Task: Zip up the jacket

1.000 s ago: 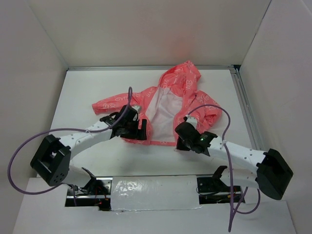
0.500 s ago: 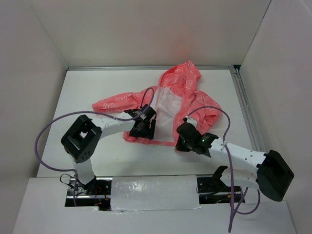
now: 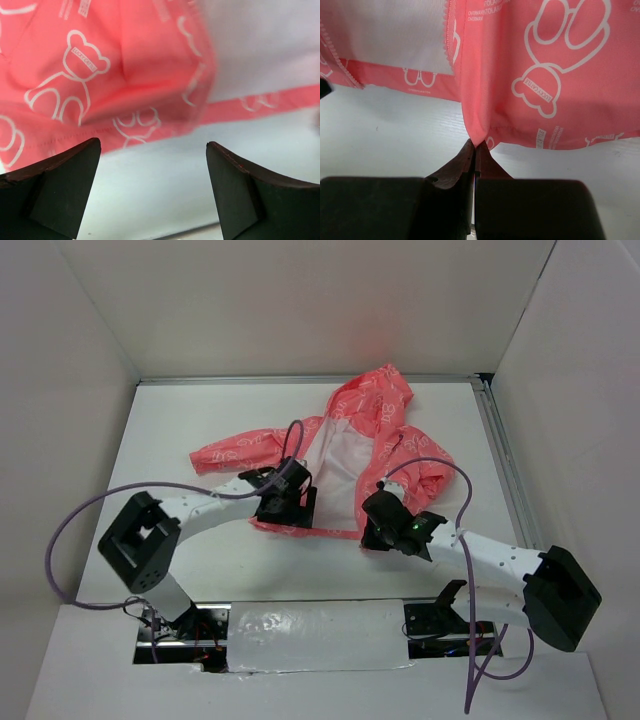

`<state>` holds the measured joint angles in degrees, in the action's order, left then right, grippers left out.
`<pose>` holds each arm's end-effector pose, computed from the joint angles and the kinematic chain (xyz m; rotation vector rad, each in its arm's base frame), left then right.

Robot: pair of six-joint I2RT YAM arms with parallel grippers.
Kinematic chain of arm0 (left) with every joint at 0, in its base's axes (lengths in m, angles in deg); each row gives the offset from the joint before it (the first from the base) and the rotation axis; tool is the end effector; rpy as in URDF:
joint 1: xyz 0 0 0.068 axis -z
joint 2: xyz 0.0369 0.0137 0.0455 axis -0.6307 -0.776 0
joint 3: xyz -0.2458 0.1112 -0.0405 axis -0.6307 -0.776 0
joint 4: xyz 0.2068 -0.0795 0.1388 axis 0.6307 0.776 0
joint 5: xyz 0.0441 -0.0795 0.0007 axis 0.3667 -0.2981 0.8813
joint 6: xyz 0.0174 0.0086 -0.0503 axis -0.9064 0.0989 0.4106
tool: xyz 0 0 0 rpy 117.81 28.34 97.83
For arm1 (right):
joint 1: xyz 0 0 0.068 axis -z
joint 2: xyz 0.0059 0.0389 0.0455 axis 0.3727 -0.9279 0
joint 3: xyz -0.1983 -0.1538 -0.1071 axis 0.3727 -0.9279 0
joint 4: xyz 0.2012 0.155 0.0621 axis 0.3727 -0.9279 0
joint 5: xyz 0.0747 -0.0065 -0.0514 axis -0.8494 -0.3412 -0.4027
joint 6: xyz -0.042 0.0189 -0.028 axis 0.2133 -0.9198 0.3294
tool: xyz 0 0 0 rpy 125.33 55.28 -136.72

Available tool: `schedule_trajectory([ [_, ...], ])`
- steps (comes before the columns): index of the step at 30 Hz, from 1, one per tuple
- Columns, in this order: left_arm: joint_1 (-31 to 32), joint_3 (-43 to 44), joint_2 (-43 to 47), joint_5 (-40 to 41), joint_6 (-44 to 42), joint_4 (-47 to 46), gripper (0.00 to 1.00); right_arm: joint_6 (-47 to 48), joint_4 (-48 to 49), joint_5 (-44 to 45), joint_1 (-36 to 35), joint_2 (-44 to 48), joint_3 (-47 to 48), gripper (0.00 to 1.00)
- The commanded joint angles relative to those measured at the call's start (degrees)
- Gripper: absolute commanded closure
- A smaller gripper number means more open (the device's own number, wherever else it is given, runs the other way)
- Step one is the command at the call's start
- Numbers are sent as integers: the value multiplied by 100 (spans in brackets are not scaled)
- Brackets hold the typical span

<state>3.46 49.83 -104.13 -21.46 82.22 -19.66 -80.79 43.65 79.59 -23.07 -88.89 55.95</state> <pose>0.2464 -0.2193 0.1891 0.0495 2.6769 -0.2740 0.1524 0.1429 0.1821 0.0868 2.5613 0.3953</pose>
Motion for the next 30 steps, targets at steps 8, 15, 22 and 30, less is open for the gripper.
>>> schedule_trajectory([
  [8,-302,-552,997,-408,-663,-628,1,25,165,13,65,-86,53,100],
  [15,-319,-376,295,-565,-884,-899,1,8,95,75,65,-253,168,100],
  [22,-293,-7,-391,-74,-594,-497,1,-89,24,119,48,-306,150,100],
  [30,-73,82,-665,110,-515,-479,2,-221,-37,154,21,-429,115,100],
])
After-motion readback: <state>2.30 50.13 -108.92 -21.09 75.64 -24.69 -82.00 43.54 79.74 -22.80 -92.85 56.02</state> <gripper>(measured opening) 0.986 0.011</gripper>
